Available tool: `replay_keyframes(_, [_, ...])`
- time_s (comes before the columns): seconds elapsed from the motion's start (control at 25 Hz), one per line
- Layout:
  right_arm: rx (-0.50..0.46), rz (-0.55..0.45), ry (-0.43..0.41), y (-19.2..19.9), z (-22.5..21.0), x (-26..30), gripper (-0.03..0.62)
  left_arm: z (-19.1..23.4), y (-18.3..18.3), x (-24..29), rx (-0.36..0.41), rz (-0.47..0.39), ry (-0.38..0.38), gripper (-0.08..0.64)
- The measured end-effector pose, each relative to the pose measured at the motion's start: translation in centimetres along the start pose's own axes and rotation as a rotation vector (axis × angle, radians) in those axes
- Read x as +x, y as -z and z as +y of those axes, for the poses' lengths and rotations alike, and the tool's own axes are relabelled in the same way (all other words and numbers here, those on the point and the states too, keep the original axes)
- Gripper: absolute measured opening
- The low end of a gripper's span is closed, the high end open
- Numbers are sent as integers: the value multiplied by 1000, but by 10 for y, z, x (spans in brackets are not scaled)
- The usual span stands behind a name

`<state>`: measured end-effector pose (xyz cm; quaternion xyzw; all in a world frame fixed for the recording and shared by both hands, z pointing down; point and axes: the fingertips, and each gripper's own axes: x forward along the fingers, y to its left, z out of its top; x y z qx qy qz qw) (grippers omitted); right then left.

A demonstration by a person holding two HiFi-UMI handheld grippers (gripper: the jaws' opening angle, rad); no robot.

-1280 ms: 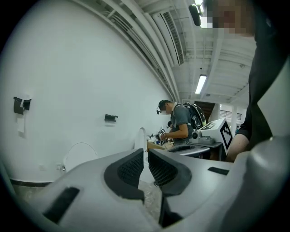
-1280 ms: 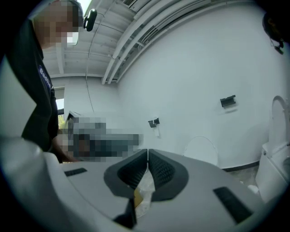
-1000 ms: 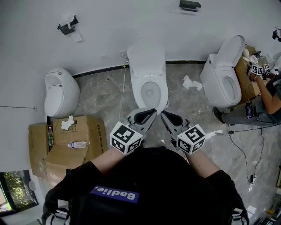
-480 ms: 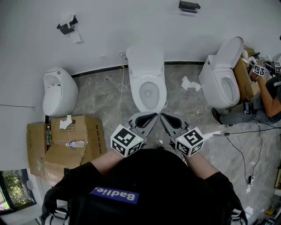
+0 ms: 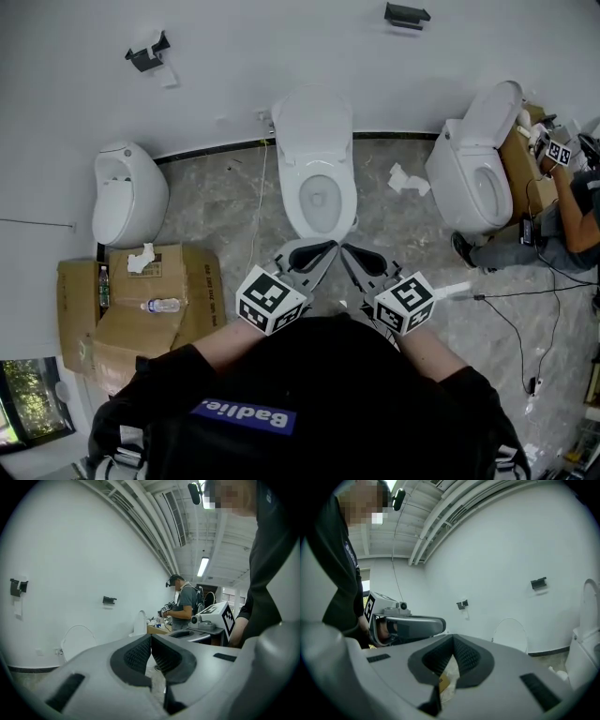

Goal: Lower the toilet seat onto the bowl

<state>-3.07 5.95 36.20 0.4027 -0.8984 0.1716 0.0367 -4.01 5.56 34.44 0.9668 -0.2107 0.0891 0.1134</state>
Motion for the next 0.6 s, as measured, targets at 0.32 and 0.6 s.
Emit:
replay_keyframes(0.32, [-5, -4, 1, -1, 6, 3, 26, -3, 2, -5, -5, -2, 1, 20])
replay_keyframes(0.6, [-17, 0, -5, -4, 9, 0, 26, -4, -3, -7, 4, -6, 1, 20])
